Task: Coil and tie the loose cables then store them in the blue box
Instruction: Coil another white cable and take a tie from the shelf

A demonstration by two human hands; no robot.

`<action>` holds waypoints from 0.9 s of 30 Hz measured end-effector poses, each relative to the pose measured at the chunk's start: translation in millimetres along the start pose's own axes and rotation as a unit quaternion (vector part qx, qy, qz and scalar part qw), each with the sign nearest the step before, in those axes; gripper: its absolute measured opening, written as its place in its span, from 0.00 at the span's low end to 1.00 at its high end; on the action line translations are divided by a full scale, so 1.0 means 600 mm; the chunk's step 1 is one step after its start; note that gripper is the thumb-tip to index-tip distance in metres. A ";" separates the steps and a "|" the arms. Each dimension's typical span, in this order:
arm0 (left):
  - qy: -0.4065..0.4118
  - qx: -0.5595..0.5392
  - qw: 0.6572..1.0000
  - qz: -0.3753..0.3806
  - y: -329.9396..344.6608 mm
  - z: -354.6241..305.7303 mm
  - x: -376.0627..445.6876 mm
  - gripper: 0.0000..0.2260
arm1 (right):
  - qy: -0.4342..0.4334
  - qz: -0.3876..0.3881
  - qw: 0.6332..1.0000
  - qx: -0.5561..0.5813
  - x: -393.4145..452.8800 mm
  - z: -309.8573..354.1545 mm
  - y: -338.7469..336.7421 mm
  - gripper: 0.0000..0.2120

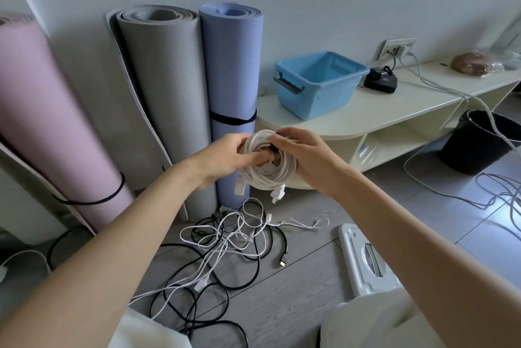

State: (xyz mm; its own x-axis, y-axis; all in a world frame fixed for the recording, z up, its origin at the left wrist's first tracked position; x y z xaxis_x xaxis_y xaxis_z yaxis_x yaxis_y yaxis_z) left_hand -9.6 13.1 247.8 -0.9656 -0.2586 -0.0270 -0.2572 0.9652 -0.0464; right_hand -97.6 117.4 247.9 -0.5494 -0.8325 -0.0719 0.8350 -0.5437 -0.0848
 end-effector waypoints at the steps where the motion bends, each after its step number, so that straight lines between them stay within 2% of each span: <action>1: 0.010 -0.004 1.000 -0.012 -0.001 0.000 0.003 0.09 | 0.007 -0.008 0.999 0.033 0.001 0.002 -0.004 0.05; 4: 0.055 0.027 0.994 -0.094 -0.005 -0.006 0.018 0.03 | 0.009 0.014 0.995 0.100 0.005 0.008 -0.014 0.08; 6: 0.068 0.049 0.986 -0.147 -0.005 -0.010 0.031 0.05 | 0.009 0.036 0.997 0.066 0.007 0.009 -0.017 0.16; 8: 0.066 0.074 0.977 -0.186 -0.006 -0.008 0.051 0.09 | 0.008 0.035 0.999 -0.018 0.010 0.008 -0.025 0.20; 11: 0.053 0.058 0.969 -0.233 -0.014 -0.004 0.086 0.09 | 0.035 0.017 0.997 -0.064 0.012 0.003 -0.035 0.13; 14: 0.037 0.043 0.966 -0.251 -0.011 -0.021 0.135 0.11 | 0.060 -0.056 0.996 -0.029 0.040 0.019 -0.069 0.09; 19: 0.017 0.012 0.966 -0.257 -0.006 -0.067 0.254 0.12 | 0.075 -0.243 0.958 -0.130 0.154 0.070 -0.177 0.14; 21: 0.023 -0.024 0.968 -0.247 -0.009 -0.085 0.315 0.11 | 0.061 -0.285 0.946 -0.141 0.207 0.092 -0.220 0.11; 23: 0.027 -0.074 0.965 -0.250 -0.010 -0.104 0.373 0.12 | 0.047 -0.318 0.932 -0.168 0.263 0.113 -0.264 0.13; 27: 0.022 -0.138 0.961 -0.238 0.000 -0.124 0.459 0.15 | 0.032 -0.336 0.910 -0.239 0.350 0.131 -0.325 0.10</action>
State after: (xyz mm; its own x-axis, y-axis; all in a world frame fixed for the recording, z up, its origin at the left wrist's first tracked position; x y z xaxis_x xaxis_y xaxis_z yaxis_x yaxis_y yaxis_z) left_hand -278.6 -55.4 314.7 -0.7348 -0.6777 -0.0258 -0.6651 0.7127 0.2230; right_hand -373.4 40.1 327.7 -0.9446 -0.3127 0.1001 0.2085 -0.8068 -0.5529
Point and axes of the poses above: each hand's wrist, its own x-axis towards the middle knuckle, its own y-axis out of the palm, z = x × y, the point moved 4 cm from there along x, towards the middle knuckle, and after that the axes turned 11 degrees about -x, right-handed, at the moved point
